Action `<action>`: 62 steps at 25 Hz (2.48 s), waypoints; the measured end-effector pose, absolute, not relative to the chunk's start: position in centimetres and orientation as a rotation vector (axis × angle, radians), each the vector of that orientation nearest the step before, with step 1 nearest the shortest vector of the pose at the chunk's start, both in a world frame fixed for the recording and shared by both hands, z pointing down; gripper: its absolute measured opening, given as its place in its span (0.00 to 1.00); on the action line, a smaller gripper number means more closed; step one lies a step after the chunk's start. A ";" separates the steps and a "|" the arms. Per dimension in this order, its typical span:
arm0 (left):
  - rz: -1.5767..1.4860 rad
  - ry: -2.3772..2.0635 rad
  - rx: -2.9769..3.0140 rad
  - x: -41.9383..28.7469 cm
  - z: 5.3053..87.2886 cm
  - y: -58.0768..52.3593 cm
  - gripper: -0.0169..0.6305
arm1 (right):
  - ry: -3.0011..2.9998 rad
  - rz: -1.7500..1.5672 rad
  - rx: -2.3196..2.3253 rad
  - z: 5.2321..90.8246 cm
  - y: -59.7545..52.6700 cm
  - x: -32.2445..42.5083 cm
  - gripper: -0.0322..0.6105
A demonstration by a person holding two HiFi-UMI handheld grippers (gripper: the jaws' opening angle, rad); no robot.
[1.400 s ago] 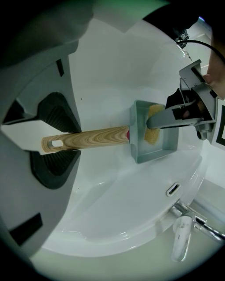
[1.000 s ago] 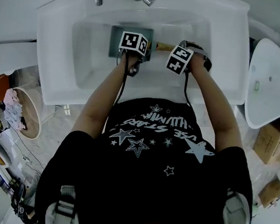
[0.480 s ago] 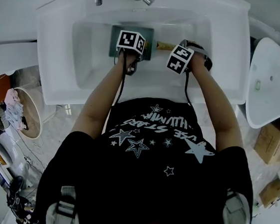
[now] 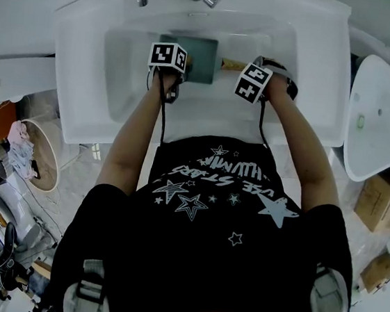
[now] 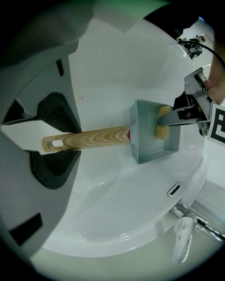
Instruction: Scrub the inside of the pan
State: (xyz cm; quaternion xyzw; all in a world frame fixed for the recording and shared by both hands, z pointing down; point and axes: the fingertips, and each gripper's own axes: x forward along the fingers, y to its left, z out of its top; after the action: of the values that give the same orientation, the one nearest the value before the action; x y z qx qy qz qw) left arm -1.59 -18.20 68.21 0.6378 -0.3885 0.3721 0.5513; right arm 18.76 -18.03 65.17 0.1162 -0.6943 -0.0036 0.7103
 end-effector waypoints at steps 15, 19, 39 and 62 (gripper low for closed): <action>0.892 -0.997 1.486 -5.2 67.6 -18.1 0.23 | -1.533 -0.024 0.292 65.1 -18.0 18.7 0.24; 0.887 -1.010 1.487 -5.7 67.2 -18.0 0.23 | -1.523 -0.034 0.313 65.1 -18.0 18.8 0.24; 0.784 -0.950 1.636 -7.1 63.1 -18.8 0.23 | -1.623 0.124 0.610 60.8 -17.9 18.2 0.31; 0.610 -0.651 2.035 -7.0 54.1 -15.8 0.23 | -1.775 0.128 1.278 50.7 -14.3 10.2 0.06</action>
State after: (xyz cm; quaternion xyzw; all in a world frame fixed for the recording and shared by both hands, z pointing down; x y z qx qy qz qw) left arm -6.99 -15.80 54.05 0.8208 -0.2624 0.2462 0.4436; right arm 10.24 -14.28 50.72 0.5186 -0.7203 0.0519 0.4578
